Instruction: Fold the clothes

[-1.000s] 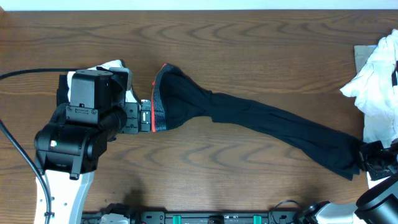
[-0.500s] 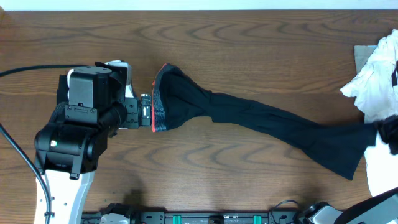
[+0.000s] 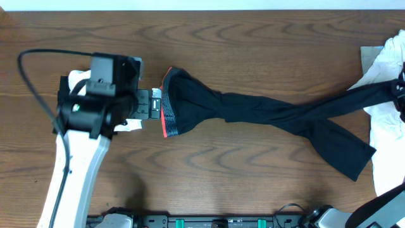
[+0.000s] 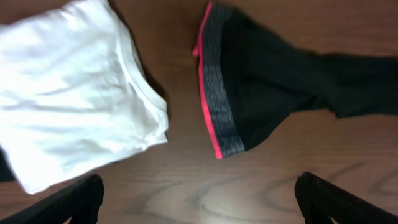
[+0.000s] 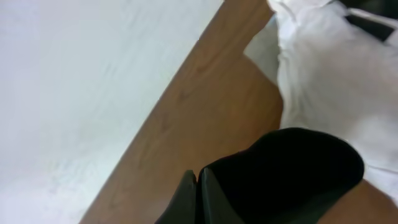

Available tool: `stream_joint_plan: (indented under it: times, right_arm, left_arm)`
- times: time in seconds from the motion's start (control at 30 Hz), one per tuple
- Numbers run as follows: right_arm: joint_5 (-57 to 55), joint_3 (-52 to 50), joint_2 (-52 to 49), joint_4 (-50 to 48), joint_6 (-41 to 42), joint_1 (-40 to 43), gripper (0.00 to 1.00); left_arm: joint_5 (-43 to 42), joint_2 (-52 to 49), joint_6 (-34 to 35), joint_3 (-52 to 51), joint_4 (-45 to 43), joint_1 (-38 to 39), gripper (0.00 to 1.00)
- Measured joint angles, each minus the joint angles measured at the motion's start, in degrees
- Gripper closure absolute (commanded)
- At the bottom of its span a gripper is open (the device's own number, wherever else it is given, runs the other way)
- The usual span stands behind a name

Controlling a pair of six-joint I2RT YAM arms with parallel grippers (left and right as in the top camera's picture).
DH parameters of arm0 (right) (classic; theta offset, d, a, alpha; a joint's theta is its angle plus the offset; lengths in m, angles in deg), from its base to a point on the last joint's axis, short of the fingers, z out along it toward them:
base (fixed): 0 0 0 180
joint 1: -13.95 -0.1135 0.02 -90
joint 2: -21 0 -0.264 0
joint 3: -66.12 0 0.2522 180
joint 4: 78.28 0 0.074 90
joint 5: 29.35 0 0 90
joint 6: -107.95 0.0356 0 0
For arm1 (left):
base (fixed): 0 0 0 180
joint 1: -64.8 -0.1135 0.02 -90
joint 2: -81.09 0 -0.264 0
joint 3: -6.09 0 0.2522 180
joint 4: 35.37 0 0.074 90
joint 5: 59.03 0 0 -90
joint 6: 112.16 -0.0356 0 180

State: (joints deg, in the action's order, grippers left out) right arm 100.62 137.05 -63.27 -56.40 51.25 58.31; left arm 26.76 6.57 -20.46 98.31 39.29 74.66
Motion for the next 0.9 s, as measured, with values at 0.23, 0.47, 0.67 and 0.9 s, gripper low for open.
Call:
stream_joint_plan:
  times: [0.23,0.47,0.67,0.9]
  right_arm:
    - [1.8,0.0,-0.1,-0.6,2.2,-1.4,0.99]
    - [3.1,0.0,-0.1,5.0,1.7,-1.5,0.99]
    - [3.2,0.0,-0.1,10.2,-0.5,-1.6,0.99]
    - [1.8,0.0,-0.1,15.2,-2.7,-1.6,0.45]
  left_arm:
    - [-3.4,-7.3,0.0,-0.2,3.1,0.1,0.05]
    - [-4.9,-15.7,0.0,-0.4,-1.5,0.1,0.11]
    - [-5.3,-22.4,0.3,-0.9,4.7,0.1,0.17]
    - [-7.6,-25.1,2.2,-8.0,0.8,0.1,0.16]
